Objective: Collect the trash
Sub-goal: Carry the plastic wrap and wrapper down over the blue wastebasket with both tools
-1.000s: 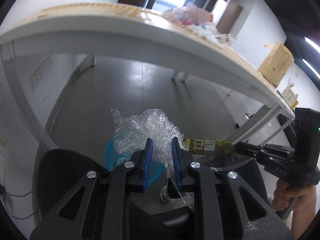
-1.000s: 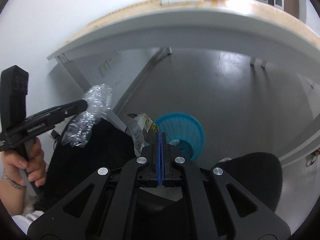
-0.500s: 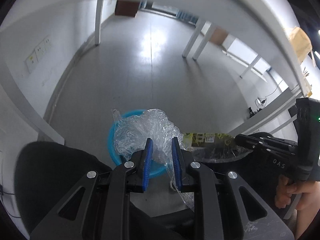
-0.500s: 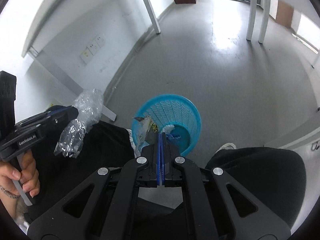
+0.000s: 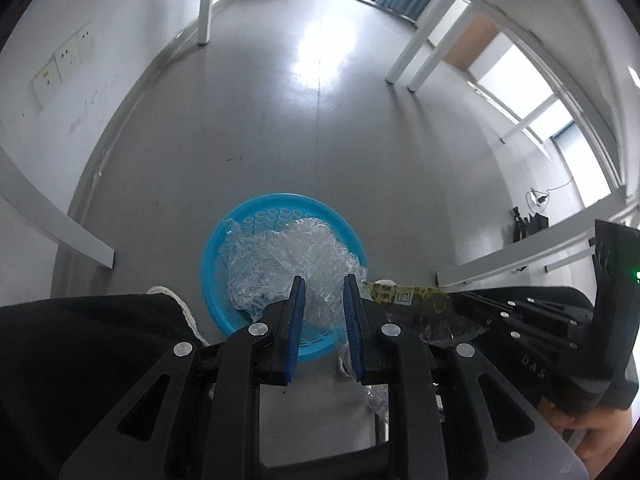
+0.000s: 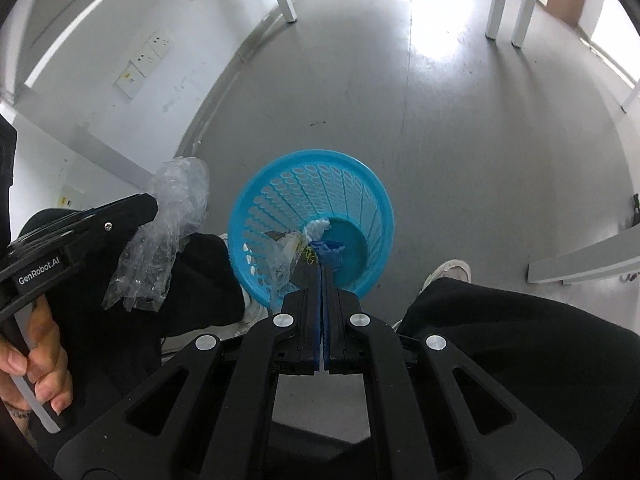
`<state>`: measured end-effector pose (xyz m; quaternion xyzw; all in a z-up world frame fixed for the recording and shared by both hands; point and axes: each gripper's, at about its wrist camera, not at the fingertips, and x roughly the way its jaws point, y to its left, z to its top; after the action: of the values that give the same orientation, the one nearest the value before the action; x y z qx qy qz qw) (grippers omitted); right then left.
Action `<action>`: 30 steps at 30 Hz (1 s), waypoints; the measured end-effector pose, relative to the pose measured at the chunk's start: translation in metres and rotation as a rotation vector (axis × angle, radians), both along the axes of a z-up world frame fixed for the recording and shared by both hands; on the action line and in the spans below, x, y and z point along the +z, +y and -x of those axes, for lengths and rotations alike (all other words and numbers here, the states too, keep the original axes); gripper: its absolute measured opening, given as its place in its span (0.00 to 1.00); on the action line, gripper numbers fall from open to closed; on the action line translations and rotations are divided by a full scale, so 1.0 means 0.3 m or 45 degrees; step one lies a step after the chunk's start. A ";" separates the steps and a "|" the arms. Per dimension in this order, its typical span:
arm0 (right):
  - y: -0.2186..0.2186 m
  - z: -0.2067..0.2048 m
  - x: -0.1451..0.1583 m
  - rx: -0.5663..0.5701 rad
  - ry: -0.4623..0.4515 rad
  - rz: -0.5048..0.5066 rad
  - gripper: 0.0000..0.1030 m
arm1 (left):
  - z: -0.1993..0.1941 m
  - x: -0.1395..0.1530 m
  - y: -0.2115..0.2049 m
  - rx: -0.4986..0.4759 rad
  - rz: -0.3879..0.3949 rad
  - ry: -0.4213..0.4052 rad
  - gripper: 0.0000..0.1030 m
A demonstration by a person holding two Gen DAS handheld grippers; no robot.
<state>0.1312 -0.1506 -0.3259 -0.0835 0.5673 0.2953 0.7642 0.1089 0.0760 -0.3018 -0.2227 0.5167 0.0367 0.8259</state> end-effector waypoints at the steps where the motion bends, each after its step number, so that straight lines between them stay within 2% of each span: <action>1: 0.004 -0.009 -0.011 -0.004 0.006 0.005 0.00 | -0.011 -0.010 0.006 0.007 0.005 0.010 0.18; 7: 0.037 -0.064 -0.096 -0.026 0.070 0.029 0.00 | -0.053 -0.039 0.039 0.074 -0.057 0.038 0.18; 18: 0.098 -0.189 -0.248 -0.065 0.214 0.085 0.00 | -0.164 -0.157 0.062 0.088 -0.034 0.167 0.19; 23: 0.118 -0.245 -0.333 -0.092 0.282 0.134 0.00 | -0.225 -0.253 0.084 0.136 0.025 0.292 0.19; 30: 0.127 -0.291 -0.401 -0.142 0.351 0.140 0.00 | -0.275 -0.343 0.102 0.185 0.142 0.380 0.19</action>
<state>0.2185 -0.1126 -0.4462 -0.0522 0.6860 0.2296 0.6885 0.1913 0.1065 -0.4045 -0.2972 0.6172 0.1002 0.7216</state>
